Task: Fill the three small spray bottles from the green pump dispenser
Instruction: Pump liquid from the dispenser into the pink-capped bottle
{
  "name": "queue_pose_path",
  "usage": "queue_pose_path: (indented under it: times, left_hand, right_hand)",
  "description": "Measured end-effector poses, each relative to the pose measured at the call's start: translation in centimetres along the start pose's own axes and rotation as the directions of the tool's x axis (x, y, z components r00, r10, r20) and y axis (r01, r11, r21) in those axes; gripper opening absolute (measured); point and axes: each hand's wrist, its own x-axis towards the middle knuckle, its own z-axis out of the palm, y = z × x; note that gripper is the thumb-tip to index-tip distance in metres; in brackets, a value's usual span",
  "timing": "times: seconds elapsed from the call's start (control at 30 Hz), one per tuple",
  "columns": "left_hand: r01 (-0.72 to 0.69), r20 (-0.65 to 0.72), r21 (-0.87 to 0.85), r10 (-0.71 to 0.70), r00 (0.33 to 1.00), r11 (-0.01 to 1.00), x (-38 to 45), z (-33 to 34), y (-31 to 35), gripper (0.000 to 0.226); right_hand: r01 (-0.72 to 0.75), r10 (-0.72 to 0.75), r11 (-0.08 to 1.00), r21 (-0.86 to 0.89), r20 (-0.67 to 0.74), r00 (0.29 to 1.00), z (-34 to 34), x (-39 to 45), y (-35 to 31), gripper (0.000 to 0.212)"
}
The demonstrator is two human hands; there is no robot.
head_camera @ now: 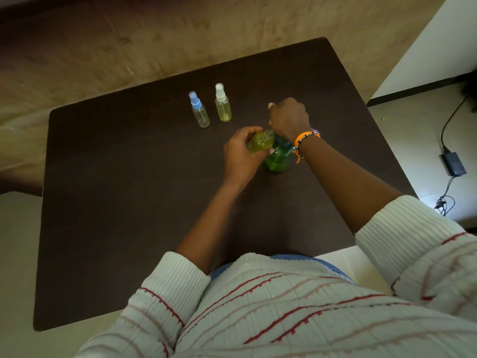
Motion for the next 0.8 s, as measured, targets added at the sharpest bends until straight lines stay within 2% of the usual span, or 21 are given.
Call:
queue_pose_path:
  times: [0.23,0.43,0.57,0.8]
  left_hand:
    - [0.009,-0.001,-0.012,-0.009,1.0,1.0,-0.09,0.02,0.24,0.046]
    - [0.019,-0.007,-0.033,-0.019,1.0,0.999,-0.32,-0.03,0.12,0.046]
    - [0.016,-0.011,-0.015,-0.016,1.0,1.0,-0.24,0.02,0.37,0.047]
    - [0.001,0.003,-0.024,-0.001,1.0,1.0,-0.32,-0.17,0.73,0.044]
  right_hand:
    - [-0.023,0.017,0.998,0.063,0.094,0.995,-0.39,-0.11,0.06,0.06]
    - [0.015,-0.015,1.0,0.007,-0.007,1.0,-0.12,-0.17,-0.06,0.046]
    - [0.007,-0.008,1.0,0.007,0.016,1.0,-0.26,-0.13,-0.14,0.048]
    - [-0.11,0.084,0.973,0.204,0.133,0.987,-0.62,-0.34,0.15,0.05]
